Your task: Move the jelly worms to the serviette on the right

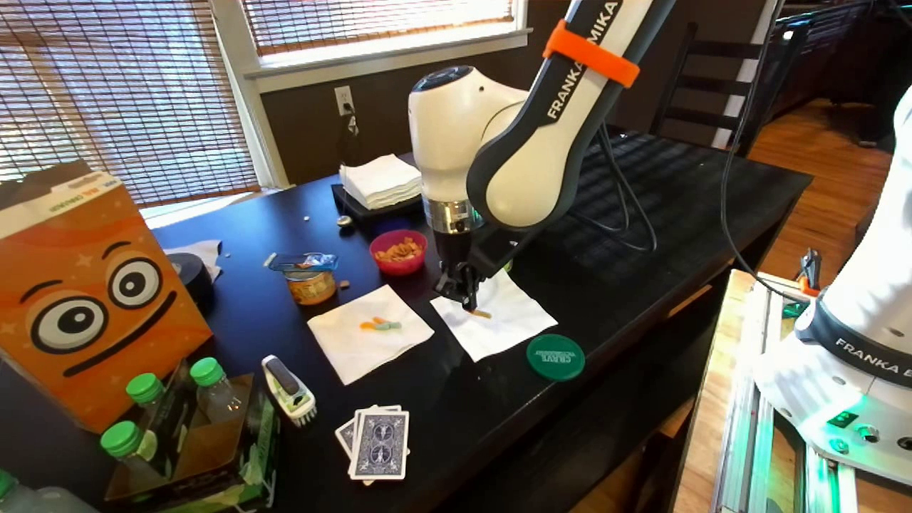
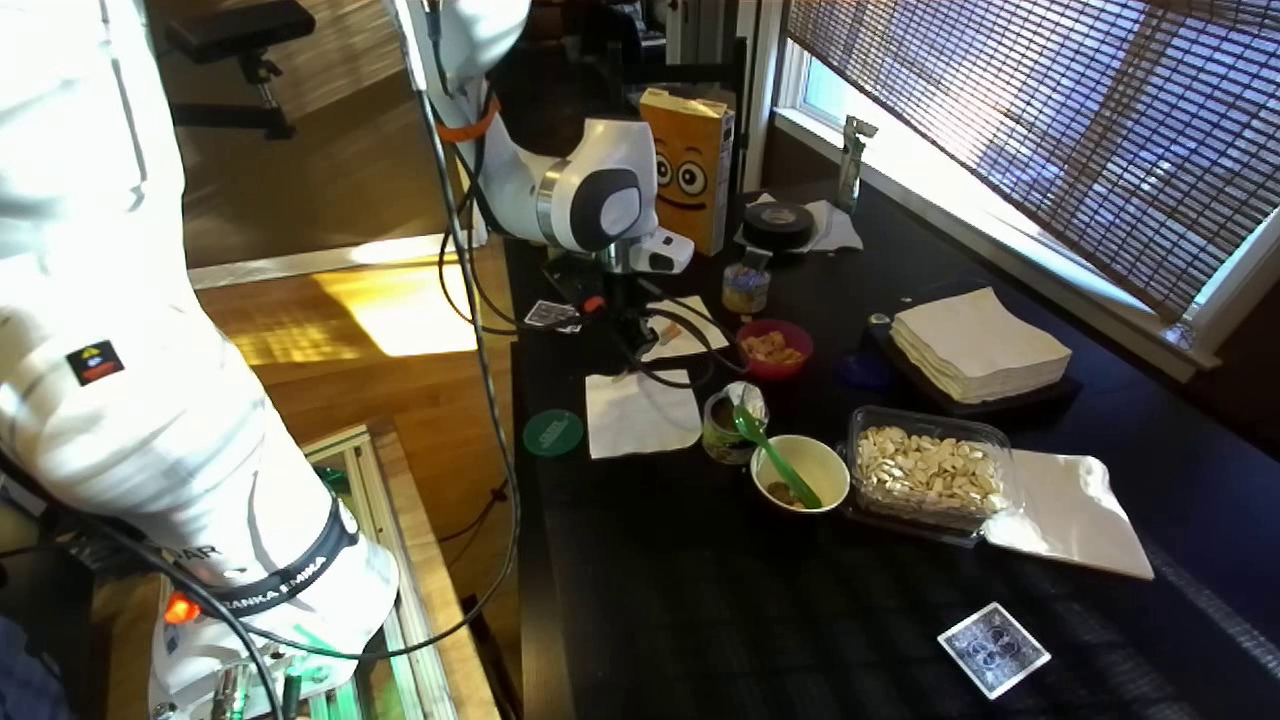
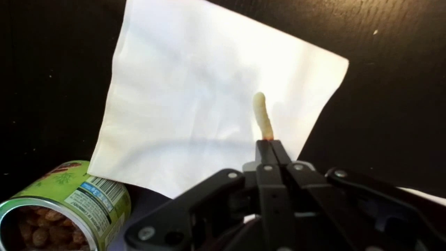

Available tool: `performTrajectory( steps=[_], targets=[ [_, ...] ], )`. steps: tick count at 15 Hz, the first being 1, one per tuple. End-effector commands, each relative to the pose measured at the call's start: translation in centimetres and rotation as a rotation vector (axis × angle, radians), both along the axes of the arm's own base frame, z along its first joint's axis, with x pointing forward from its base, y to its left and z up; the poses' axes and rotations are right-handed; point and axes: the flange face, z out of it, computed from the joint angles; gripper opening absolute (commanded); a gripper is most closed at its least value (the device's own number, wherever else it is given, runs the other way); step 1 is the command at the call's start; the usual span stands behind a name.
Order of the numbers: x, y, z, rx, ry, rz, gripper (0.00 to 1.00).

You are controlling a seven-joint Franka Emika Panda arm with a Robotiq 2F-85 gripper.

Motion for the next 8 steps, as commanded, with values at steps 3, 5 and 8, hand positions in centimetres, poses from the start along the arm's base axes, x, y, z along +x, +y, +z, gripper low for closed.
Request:
performTrajectory(
  steps=[3,5,8],
  targets=[
    [0.4,-0.2,0.7,-0.007,-0.056,-0.036,0.41],
    [1.0,0.9,1.9,0.006,-0.081,-0.035,0.55],
    [2.6,3.6,3.9,0.040,-0.121,-0.008,0.76]
  ],
)
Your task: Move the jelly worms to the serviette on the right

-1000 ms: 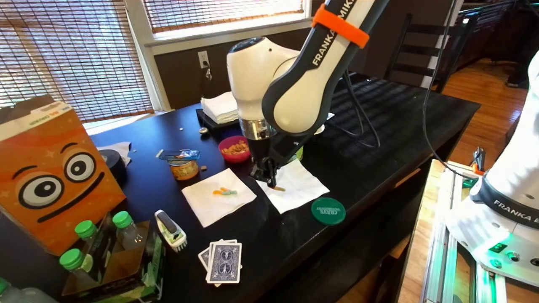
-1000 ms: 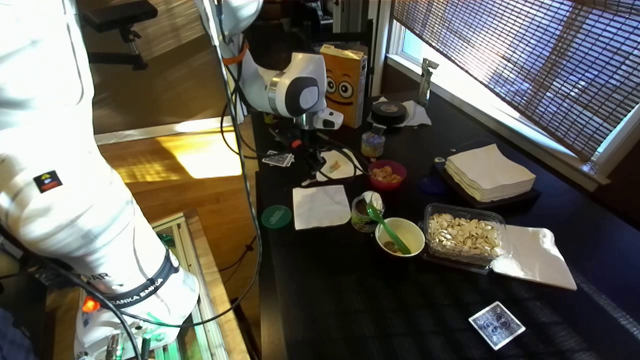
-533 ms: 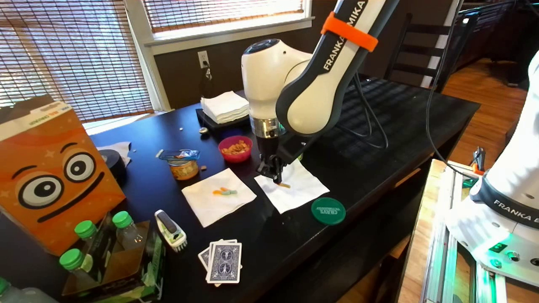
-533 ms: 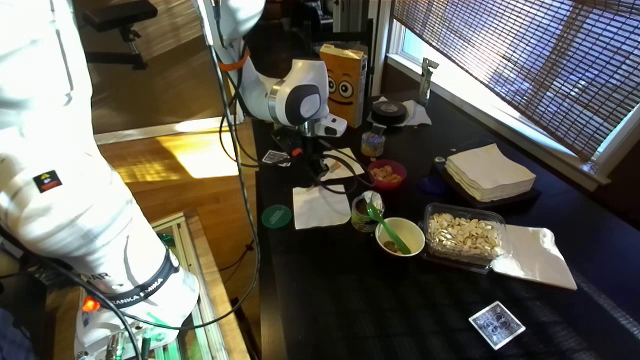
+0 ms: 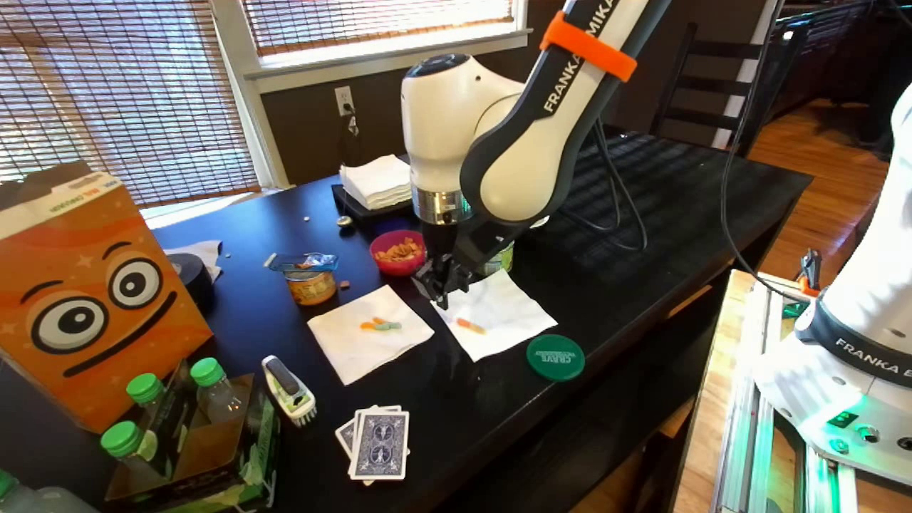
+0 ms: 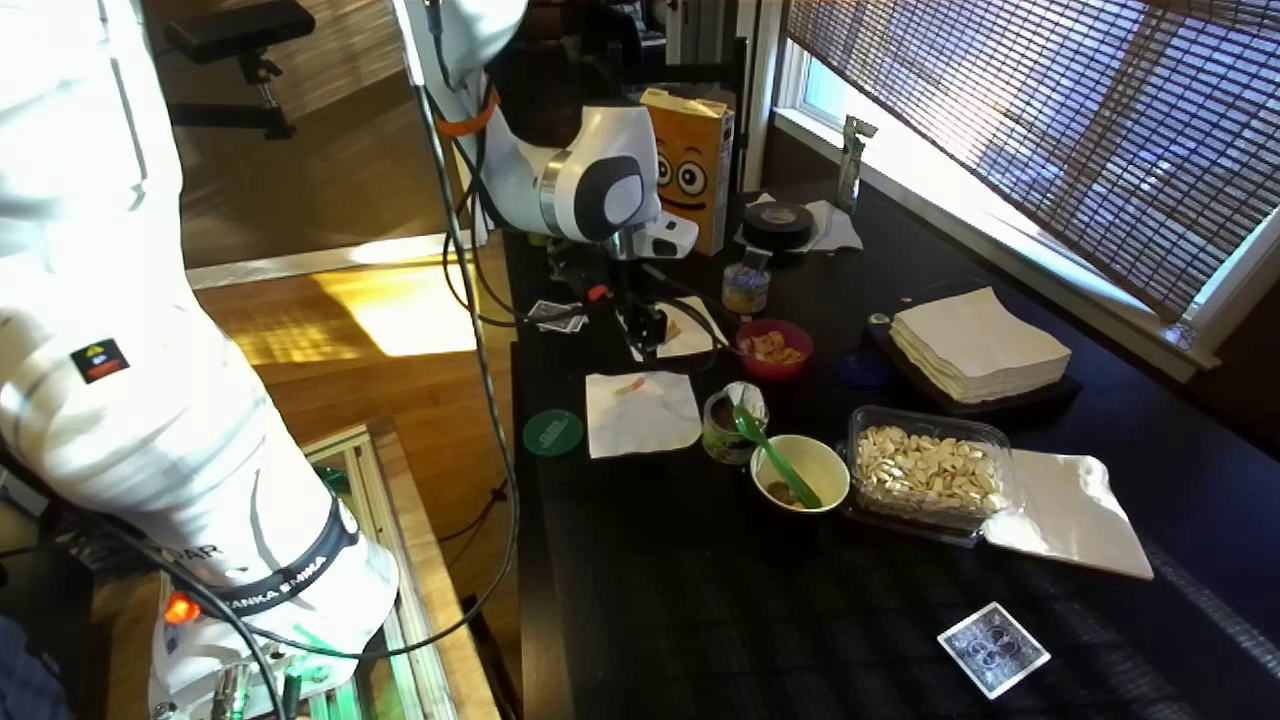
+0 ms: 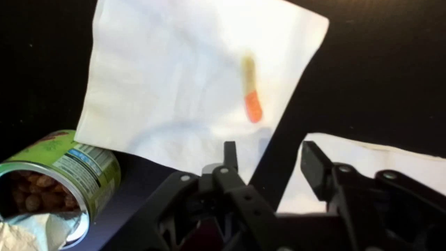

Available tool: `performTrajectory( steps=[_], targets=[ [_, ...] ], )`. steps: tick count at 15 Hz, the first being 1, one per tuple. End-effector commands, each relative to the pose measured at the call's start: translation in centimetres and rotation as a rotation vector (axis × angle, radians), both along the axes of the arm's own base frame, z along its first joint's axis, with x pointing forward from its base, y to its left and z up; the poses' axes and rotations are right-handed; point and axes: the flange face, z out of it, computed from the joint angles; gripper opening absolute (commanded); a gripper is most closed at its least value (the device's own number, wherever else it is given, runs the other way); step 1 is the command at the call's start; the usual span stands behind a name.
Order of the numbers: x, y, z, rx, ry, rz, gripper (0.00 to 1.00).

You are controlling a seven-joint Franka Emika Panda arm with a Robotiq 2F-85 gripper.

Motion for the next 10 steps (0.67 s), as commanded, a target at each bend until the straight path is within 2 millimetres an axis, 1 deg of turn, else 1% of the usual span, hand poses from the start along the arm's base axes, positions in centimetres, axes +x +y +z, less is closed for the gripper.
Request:
performTrajectory(
  steps=[1,3,4,5,6,8,10],
  targets=[
    [1.9,3.8,2.8,0.026,-0.059,0.036,0.84],
    [3.4,5.9,3.3,0.033,-0.074,0.080,0.96],
    [4.1,6.9,3.3,0.045,-0.082,0.109,0.99],
    [4.6,7.7,3.4,0.047,-0.093,0.134,1.00],
    [5.2,8.2,3.1,0.059,-0.095,0.169,1.00],
    [6.1,8.8,2.3,0.057,-0.089,0.231,1.00],
    [6.9,8.9,1.3,0.055,-0.070,0.277,1.00]
  ],
)
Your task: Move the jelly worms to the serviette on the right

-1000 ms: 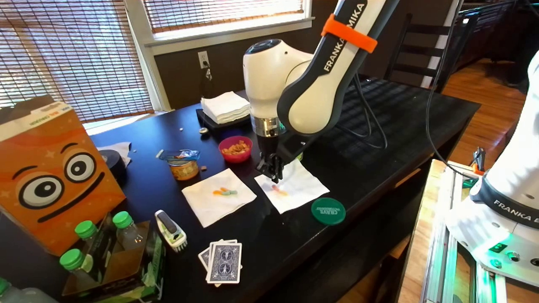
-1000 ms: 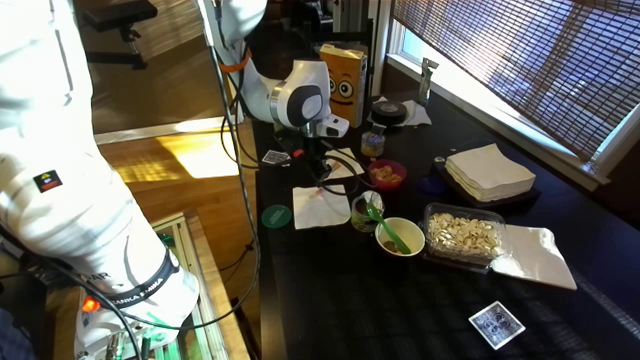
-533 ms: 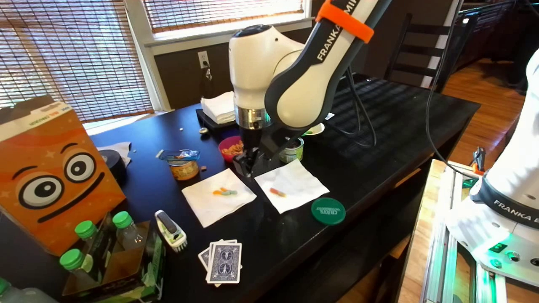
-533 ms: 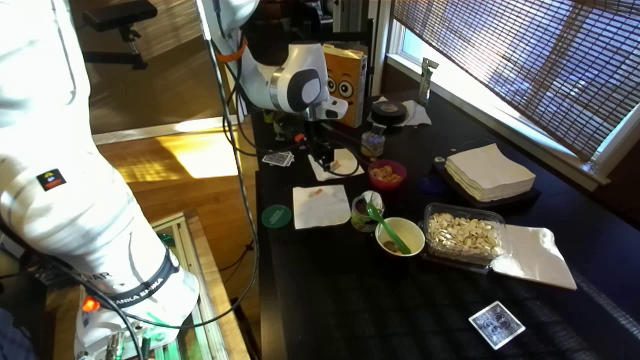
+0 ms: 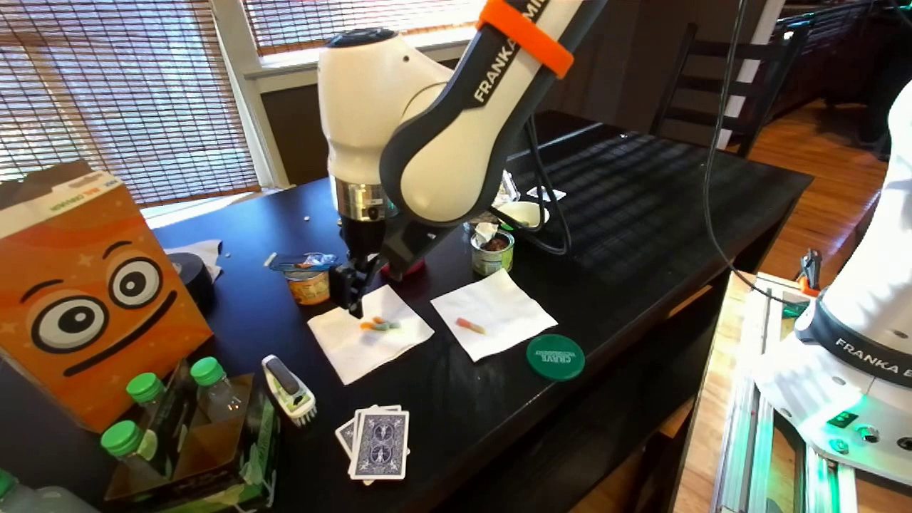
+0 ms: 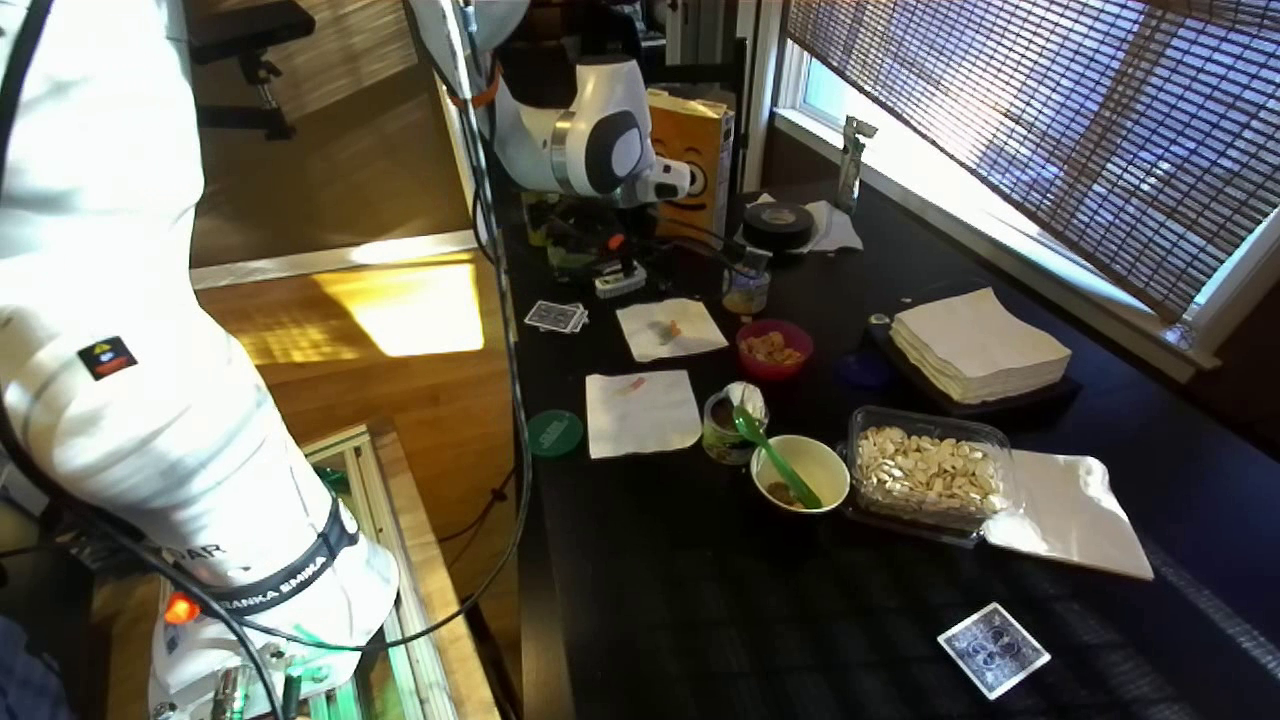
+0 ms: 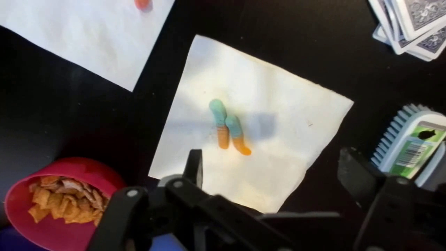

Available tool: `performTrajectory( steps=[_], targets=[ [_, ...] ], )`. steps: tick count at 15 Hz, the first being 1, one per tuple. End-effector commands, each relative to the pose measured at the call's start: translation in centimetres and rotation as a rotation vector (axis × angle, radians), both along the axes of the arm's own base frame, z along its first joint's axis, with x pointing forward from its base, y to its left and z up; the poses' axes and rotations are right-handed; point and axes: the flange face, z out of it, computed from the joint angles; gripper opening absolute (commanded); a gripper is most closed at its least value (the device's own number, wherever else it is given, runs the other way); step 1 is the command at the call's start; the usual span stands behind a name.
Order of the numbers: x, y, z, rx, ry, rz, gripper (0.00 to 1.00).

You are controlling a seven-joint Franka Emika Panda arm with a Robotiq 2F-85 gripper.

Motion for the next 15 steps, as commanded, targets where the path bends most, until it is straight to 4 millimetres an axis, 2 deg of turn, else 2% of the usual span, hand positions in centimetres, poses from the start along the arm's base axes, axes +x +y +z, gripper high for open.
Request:
performTrajectory(
  steps=[1,6,15],
  targets=[
    [2.2,0.6,-2.1,-0.013,0.034,0.088,1.00],
    [3.5,0.5,-4.3,-0.030,0.074,0.169,1.00],
    [5.1,-0.5,-6.5,-0.052,0.124,0.202,1.00]
  ],
)
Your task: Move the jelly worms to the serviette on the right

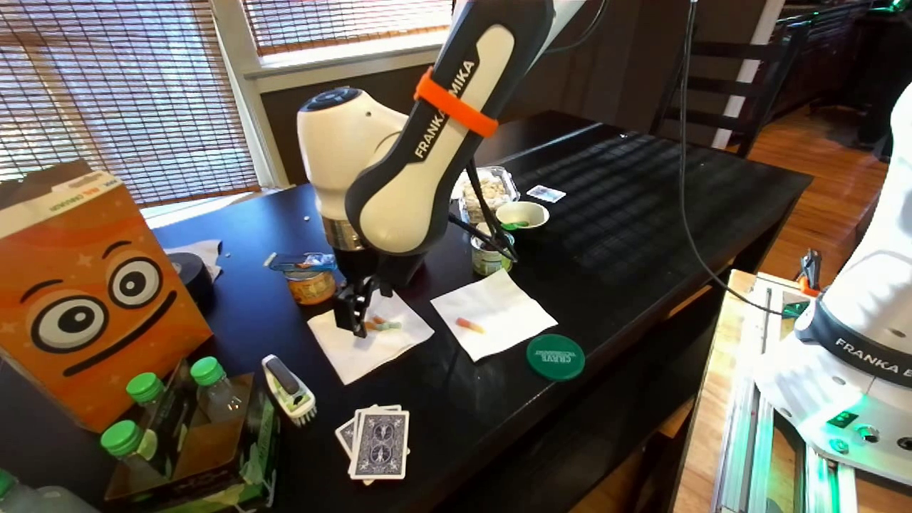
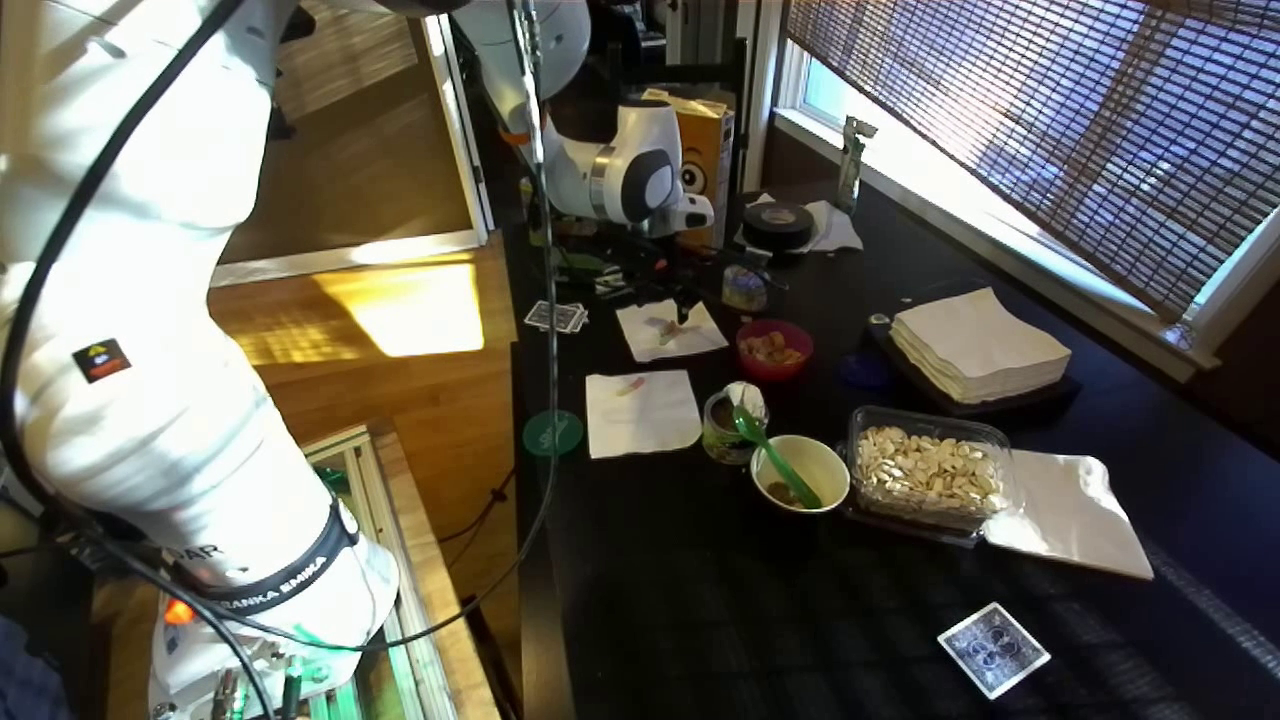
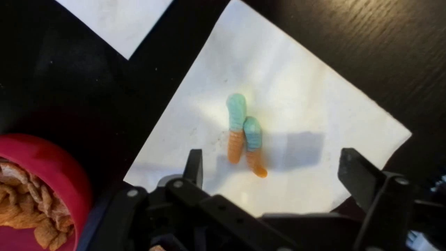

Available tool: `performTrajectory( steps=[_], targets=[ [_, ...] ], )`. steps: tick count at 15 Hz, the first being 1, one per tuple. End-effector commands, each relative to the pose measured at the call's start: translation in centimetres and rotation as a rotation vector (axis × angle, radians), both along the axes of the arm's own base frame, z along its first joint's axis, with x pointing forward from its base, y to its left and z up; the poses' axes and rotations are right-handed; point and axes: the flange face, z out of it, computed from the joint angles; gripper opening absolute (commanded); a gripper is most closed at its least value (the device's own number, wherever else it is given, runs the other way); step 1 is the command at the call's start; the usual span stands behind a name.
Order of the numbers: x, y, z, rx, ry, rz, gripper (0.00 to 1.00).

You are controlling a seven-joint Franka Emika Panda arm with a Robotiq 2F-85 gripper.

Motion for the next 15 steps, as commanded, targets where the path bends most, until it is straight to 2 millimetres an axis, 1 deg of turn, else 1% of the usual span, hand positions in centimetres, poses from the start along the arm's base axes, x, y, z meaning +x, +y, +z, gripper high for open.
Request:
performTrajectory(
  steps=[1,7,9,11,14,15],
  targets=[
    [1.0,-0.3,-0.9,0.004,0.042,0.009,1.00],
    [1.6,-1.0,-2.0,0.000,0.063,-0.001,1.00],
    [1.7,-1.0,-2.2,0.000,0.063,-0.006,0.98],
    [1.8,-1.0,-2.4,0.000,0.064,-0.008,0.97],
    [1.8,-1.0,-2.5,-0.002,0.067,-0.008,0.86],
    [1.8,-1.1,-2.5,-0.002,0.066,-0.009,0.77]
  ],
)
